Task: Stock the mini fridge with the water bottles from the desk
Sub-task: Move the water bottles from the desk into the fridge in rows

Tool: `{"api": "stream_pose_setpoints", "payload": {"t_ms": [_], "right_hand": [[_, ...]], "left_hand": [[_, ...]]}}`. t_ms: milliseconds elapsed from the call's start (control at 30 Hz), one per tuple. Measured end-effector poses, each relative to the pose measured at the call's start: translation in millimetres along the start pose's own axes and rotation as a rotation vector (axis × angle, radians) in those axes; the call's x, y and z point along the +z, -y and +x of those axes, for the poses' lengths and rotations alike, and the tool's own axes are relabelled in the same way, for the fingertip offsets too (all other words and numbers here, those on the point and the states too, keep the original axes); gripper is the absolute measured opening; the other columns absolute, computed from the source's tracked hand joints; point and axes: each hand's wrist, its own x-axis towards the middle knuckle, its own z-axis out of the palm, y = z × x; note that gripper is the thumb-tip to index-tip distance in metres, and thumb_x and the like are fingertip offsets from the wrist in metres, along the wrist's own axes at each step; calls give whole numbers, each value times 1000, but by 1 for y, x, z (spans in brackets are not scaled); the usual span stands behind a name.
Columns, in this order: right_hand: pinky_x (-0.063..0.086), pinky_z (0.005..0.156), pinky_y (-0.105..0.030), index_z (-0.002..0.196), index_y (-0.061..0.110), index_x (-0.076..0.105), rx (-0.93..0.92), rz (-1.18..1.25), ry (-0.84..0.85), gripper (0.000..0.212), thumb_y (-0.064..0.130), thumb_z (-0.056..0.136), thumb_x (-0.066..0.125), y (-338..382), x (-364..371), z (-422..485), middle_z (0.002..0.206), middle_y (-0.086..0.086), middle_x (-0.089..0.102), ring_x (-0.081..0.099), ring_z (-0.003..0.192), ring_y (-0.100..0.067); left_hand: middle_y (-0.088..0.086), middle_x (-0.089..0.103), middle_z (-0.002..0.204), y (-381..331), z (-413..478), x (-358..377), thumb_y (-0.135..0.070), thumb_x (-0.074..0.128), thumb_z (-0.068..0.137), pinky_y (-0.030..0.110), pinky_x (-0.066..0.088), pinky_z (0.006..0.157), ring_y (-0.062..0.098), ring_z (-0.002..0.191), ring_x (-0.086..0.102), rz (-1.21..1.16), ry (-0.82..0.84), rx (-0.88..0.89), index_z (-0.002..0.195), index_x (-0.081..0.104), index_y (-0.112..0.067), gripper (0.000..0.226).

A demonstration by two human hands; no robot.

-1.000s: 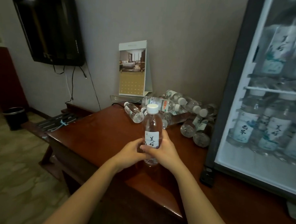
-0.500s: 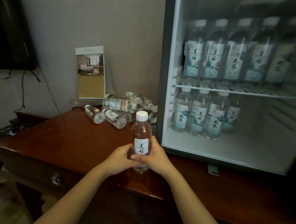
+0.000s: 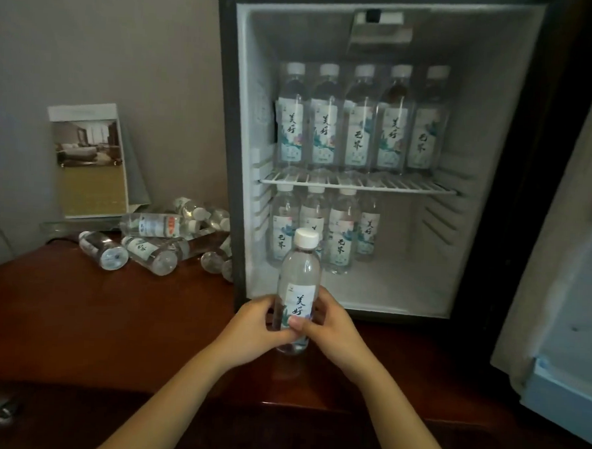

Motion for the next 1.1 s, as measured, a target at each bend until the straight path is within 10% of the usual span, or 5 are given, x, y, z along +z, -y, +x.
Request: {"api": "stream_pose_setpoints", "payload": {"t_ms": [500, 867, 1100], "right_hand": [[47, 93, -27, 131, 23, 35, -4, -112, -343, 49, 6, 90, 56, -7, -107, 31, 112, 9, 57, 57, 108, -9], [48, 82, -11, 134, 12, 31, -15, -124, -338, 50, 0, 91, 53, -24, -128, 84, 120, -2, 57, 56, 98, 3], [47, 71, -3, 130, 8, 33, 2, -139, -361, 43, 5, 92, 53, -31, -134, 112, 115, -4, 56, 57, 94, -5]], "left_hand": [[-20, 54, 120, -51, 99, 102, -25, 63, 87, 23, 44, 97, -3, 113, 52, -147, 68, 145, 122, 39, -46, 47], [-10, 61, 109, -36, 138, 122, -32, 67, 82, 17, 43, 76, 2, 93, 57, 36, -296, 129, 118, 56, -23, 39], [4, 56, 129, -17, 146, 122, -8, 59, 87, 23, 47, 90, 17, 111, 59, 217, -346, 243, 135, 45, -15, 51]]}}
